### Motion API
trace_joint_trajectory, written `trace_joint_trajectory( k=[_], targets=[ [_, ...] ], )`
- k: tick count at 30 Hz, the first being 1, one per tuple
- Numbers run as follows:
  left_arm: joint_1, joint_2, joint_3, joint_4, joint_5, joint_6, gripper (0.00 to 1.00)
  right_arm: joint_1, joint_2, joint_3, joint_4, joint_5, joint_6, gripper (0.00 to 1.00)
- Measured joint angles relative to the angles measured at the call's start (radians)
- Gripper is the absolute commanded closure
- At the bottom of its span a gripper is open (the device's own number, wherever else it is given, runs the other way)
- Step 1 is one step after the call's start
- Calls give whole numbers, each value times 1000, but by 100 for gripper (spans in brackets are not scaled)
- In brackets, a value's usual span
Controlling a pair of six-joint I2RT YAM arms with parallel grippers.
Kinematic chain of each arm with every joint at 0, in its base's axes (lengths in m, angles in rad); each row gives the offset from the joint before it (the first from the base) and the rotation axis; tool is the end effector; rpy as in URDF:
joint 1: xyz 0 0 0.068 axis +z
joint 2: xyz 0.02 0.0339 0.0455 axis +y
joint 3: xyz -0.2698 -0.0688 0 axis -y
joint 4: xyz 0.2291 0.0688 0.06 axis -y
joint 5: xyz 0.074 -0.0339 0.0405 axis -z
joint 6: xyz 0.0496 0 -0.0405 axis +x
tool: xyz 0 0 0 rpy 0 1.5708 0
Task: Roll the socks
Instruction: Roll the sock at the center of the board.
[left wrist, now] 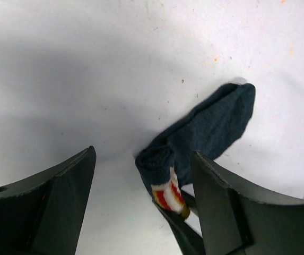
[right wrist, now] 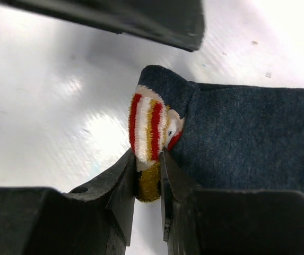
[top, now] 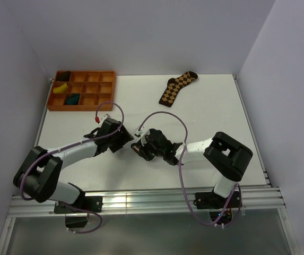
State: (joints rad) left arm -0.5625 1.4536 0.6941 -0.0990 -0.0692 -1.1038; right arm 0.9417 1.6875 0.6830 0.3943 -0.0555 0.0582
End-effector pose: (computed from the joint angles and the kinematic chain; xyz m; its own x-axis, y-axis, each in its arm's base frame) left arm 0.2358 -0.1446 0.1738 -0.7292 -0.5933 -0.3410 -0.3494 0.7512 -0.5600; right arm 0.1897 0.2654 0.1495 -0.3851 -0.4305 -0.8163 -0.8130 0.5768 0.0794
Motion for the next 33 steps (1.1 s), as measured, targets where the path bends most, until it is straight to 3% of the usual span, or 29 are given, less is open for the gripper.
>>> trace_joint_trajectory(
  k=[7,15,33],
  targets=[
    [6,-146,-116,101,2,-16,27,-142,45,32,-2,-294,105,100],
    [6,-200,-205,211,50,-17,29,-254,164,138,-39,-566,221,100],
    [-48,-93,-245,316,56,-47,31,-381,319,156,113,-863,478,100]
  ],
)
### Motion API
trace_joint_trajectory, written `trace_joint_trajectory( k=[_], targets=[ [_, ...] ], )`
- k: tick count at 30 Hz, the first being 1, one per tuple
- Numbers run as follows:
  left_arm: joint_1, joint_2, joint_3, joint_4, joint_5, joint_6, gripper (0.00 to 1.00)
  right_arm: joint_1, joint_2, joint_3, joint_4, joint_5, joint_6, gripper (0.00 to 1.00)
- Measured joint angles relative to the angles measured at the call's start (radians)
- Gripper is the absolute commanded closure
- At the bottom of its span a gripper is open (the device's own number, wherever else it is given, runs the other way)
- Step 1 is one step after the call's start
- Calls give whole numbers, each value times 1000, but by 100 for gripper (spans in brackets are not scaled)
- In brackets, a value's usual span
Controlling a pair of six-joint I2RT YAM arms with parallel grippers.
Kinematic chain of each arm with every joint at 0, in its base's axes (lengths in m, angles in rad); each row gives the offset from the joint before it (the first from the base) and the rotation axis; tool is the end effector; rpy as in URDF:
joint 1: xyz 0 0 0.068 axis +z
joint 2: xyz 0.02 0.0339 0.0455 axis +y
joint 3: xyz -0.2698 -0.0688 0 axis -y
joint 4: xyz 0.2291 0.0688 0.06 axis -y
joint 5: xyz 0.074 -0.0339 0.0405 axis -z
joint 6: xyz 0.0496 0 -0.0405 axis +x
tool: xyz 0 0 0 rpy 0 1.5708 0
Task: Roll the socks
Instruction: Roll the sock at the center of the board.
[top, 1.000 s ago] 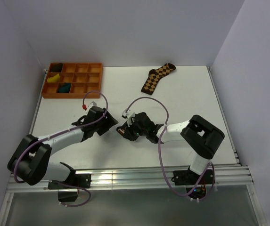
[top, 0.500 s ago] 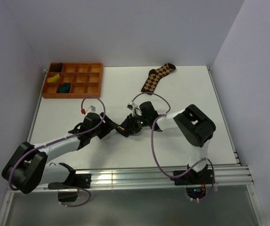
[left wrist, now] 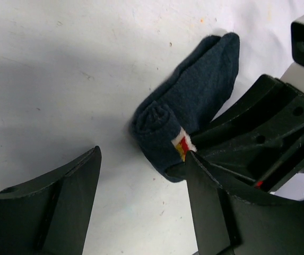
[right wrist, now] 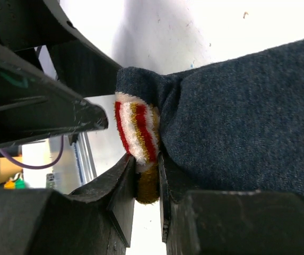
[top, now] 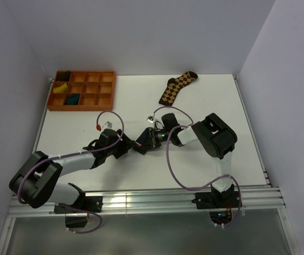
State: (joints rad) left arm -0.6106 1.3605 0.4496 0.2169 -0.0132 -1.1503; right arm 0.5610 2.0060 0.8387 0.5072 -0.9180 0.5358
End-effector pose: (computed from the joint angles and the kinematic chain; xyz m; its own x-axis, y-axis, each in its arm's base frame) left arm 0.2024 -0.1408 0.1541 -0.7297 -0.6035 -0.3215 -0.2478 0.6716 -0.6983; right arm 0.2848 0.2255 0.1072 -0.8827 -0.1884 -0.4305 -0.4697 0.3217 0.8221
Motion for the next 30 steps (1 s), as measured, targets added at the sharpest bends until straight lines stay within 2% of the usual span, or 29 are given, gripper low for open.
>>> trace_joint_trajectory(
  k=[11,23,26,29,30],
  targets=[
    [0,43,-6,93,-21,-42,34,-16,30,0,40,-49,44,100],
    [-23,129,10,163,-18,-68,48,-22,35,-16,78,-52,74,100],
    [-34,149,23,164,-22,-72,56,-23,37,-21,89,-52,81,100],
    [-47,165,34,161,-38,-77,70,-25,37,-30,104,-53,92,100],
    [-51,169,35,160,-41,-79,77,-25,37,-34,110,-53,94,100]
  ],
)
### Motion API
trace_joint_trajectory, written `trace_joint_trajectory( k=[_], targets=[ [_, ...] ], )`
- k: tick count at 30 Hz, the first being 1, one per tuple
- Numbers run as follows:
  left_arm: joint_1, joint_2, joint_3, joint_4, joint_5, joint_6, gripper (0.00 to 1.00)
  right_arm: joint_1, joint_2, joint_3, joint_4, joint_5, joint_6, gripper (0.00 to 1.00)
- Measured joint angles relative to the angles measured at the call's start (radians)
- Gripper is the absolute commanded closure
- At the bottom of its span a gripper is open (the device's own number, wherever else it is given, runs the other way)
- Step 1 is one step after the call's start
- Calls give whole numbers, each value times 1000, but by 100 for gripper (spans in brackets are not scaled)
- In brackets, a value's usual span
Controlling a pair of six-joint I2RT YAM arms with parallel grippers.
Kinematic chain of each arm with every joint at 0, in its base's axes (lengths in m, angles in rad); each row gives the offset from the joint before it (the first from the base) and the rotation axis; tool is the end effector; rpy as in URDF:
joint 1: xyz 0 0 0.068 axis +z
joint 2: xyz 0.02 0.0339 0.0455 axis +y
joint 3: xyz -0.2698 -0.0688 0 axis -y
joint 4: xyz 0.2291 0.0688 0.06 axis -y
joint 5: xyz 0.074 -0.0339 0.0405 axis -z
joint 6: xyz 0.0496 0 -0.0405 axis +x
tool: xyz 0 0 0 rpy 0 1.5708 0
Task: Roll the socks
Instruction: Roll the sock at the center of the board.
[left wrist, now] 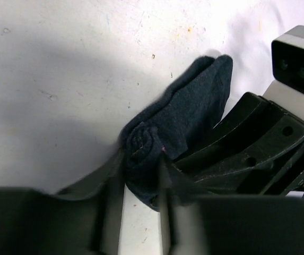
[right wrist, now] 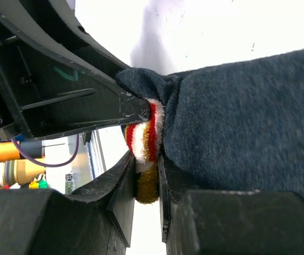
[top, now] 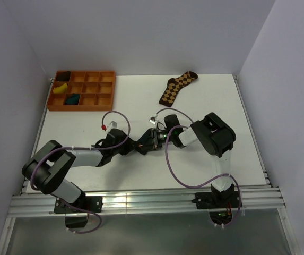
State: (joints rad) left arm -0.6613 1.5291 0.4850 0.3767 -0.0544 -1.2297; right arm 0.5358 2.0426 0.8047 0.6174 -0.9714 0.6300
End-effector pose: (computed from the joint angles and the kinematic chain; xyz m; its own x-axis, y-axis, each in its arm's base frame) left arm 0.2170 -0.1654 0.1387 -0.7095 -0.6402 -0.2945 -0.2665 0.6306 -0.7289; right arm 0.2862 0.2176 0.0976 -0.9140 -0.1561 -0.3746 -0.4049 0.2897 0.8672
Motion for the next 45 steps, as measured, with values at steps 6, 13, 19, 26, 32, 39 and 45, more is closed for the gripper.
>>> trace_joint_trajectory(
  k=[6,13,19,26,32,39,45],
  targets=[
    [-17,-1,24,-35,-16,11,100,1,-42,-31,-10,43,-10,82],
    [-37,-16,69,-119,-30,57,100,11,-148,-61,-119,153,-84,57],
    [-50,-18,121,-208,-52,105,100,25,-312,-134,-214,334,-190,52],
    [-55,-6,183,-308,-71,152,100,151,-568,-225,-267,629,-335,41],
    [-58,20,218,-350,-75,171,100,296,-649,-248,-265,864,-457,39],
    [-58,34,241,-376,-74,175,100,449,-581,-234,-266,1088,-567,39],
    [-59,39,254,-392,-72,189,100,532,-494,-198,-259,1230,-642,37]
  ],
)
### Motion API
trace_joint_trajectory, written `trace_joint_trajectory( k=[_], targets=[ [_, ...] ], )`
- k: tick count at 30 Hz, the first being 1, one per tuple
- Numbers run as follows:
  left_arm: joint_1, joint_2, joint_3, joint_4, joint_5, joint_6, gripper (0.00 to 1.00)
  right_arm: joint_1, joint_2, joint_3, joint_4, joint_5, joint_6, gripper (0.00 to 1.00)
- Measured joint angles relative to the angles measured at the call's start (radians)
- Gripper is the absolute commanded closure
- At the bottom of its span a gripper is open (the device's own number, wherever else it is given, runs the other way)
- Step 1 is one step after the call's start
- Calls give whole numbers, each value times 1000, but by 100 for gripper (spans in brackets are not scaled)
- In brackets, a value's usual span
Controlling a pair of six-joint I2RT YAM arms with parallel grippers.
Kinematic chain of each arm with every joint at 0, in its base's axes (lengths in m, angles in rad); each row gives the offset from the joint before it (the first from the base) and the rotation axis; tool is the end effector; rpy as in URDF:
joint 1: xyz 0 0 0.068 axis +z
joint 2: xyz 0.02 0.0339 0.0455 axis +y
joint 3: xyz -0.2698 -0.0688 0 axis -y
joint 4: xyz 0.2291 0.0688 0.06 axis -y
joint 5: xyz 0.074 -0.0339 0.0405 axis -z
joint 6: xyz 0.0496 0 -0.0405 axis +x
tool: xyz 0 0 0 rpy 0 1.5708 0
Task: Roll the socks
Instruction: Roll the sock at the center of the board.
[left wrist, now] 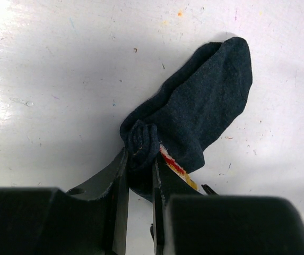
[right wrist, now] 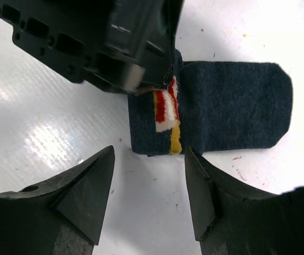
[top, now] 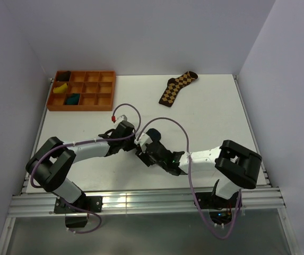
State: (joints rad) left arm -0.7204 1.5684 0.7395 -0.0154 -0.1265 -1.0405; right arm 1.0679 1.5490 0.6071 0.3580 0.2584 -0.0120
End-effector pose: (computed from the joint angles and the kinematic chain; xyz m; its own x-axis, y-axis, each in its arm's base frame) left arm 0.2298 -0.1934 0.1629 -0.7943 -0.4414 -0.4173 -0.1855 0.8304 -0.5253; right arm 0.1553 0.2560 0.1660 -0.2567 -0.4908 -0.8326 -0.7475 0.6469 -0.1509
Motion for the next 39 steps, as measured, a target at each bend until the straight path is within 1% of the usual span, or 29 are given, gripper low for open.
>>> trace_joint_trajectory(
  k=[6,10,13,16,17,19,20,21,22,23,24,27,28,30,31,34,36,37,39],
  targets=[
    [0,3,2,-2,6,1,100,50,69,55,1,100,-57,37],
    [0,11,8,-2,14,3,100,64,115,81,-2,137,-72,38],
    [0,16,13,-2,21,4,100,69,157,98,-2,154,-82,41],
    [0,18,13,-2,24,4,100,72,172,101,3,174,-84,54],
    [0,18,13,-2,24,4,100,72,176,102,5,180,-85,65],
    [1,19,13,-2,24,4,100,73,184,102,9,192,-87,77],
    [1,19,13,-1,24,4,100,74,186,105,10,198,-85,87],
    [2,19,13,-1,24,4,100,75,187,106,10,203,-83,93],
    [2,19,13,-1,24,3,99,75,187,106,10,204,-82,98],
    [2,19,13,-1,24,4,97,75,188,106,10,204,-80,100],
    [2,19,13,-1,24,4,96,75,188,106,10,205,-78,100],
    [2,19,13,-1,24,3,87,71,187,106,10,196,-66,100],
    [2,19,13,-1,23,3,80,66,185,104,10,184,-62,100],
    [4,18,13,-2,23,-1,71,45,171,97,11,143,-41,100],
    [5,18,13,-2,23,-1,62,29,161,91,11,111,-27,100],
    [14,11,13,-8,23,-10,47,-30,142,86,8,-2,25,100],
    [27,0,11,-12,25,-16,40,-71,138,86,10,-79,62,100],
    [33,-6,8,-14,25,-18,34,-85,138,86,13,-108,76,100],
    [48,-26,-2,-17,29,-22,33,-123,138,86,21,-192,110,100]
  ],
)
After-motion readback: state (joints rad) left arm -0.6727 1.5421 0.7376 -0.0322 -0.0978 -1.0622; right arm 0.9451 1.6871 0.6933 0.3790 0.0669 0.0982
